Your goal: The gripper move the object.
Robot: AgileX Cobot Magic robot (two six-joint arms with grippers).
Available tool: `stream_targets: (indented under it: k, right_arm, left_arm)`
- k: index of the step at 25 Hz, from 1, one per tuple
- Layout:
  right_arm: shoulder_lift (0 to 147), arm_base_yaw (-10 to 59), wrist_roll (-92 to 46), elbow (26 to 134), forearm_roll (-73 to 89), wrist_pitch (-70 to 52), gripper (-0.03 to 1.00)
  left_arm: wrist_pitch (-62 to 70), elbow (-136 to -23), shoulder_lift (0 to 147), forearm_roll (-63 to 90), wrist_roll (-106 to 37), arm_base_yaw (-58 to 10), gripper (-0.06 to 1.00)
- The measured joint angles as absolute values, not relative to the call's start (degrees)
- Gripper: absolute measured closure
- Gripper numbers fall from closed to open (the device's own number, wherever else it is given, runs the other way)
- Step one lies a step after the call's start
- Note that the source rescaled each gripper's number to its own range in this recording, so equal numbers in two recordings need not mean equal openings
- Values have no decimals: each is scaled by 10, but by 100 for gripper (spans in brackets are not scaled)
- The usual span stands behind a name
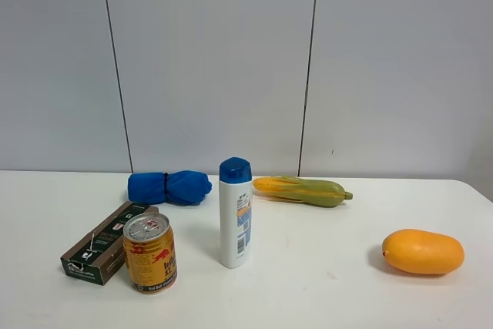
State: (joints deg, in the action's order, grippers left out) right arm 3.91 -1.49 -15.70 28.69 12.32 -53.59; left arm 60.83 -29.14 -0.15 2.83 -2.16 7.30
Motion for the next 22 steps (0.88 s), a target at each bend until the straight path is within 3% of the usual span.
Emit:
stream_targets:
  k: [9,22]
  right_arm:
    - [38,-15,-131,284,118,-608,-3]
    - [-1,-15,-115,282,112,-612,-3]
  left_arm:
    - [608,-291,-1,28,-22,73,-6]
    - [608,-291,-1,28,-22,73,-6]
